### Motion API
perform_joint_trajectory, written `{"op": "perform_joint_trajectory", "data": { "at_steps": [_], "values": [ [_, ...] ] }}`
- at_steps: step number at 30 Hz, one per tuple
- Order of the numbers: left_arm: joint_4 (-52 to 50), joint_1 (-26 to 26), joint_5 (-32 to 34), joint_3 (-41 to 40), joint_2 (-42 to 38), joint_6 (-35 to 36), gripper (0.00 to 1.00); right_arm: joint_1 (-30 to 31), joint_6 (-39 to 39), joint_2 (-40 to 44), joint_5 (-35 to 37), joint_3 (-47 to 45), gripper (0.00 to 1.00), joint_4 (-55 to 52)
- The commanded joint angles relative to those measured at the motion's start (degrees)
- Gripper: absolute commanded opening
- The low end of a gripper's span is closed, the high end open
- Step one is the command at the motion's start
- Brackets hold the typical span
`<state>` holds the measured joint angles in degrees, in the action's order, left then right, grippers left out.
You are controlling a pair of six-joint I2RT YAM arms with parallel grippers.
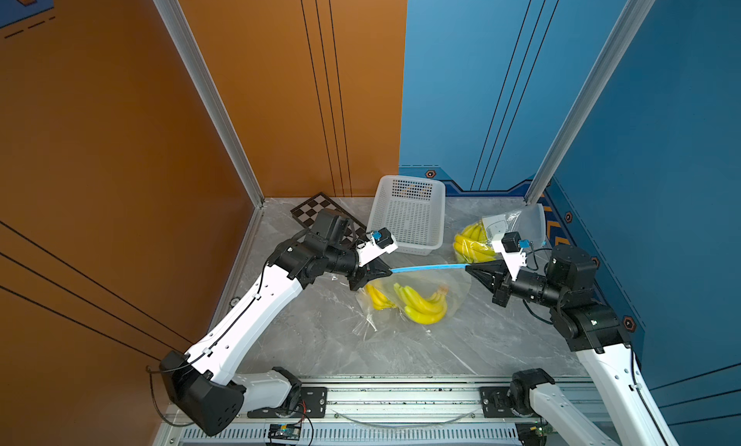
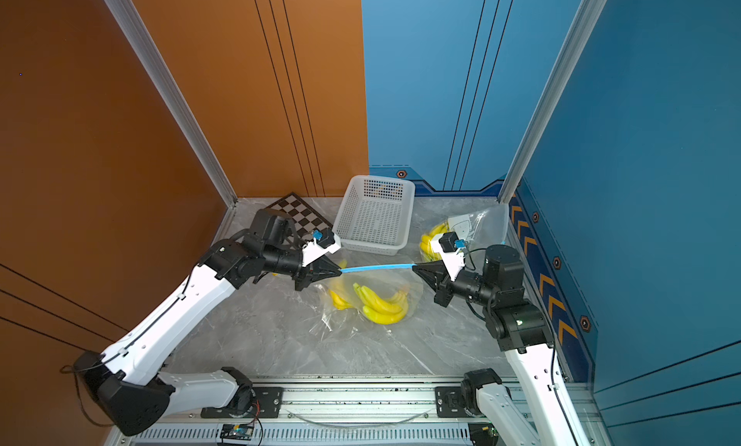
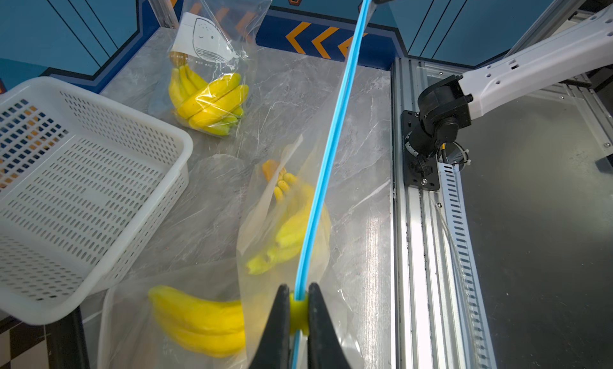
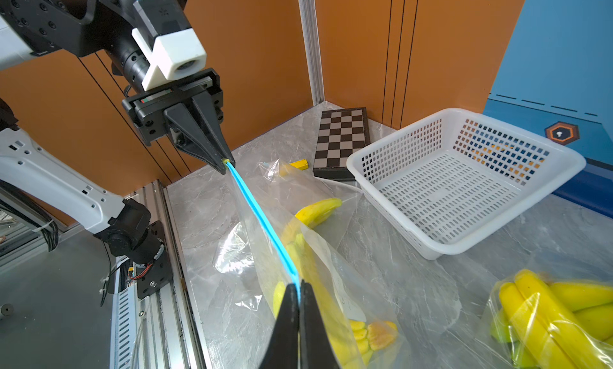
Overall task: Open the zip-top bag and take out the banana
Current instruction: Unzip the zipper on the zipper food storage bag.
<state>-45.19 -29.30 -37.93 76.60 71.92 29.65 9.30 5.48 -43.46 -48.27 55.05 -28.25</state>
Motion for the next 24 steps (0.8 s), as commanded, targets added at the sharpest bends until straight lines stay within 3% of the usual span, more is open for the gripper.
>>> {"op": "perform_joint_trajectory", "data": {
  "at_steps": [1,24],
  "values": [
    [-5.24,2.28,4.94,-2.21,-2.66,1.67,0.01,-1.43,-1.08,0.05,1.22,-0.10,0.00,2.49],
    [-10.21,3.11,8.29,-5.61,-9.77,1.65,0.05,-2.01,-1.52,0.58,1.57,-0.91,0.00,2.76]
  ]
}}
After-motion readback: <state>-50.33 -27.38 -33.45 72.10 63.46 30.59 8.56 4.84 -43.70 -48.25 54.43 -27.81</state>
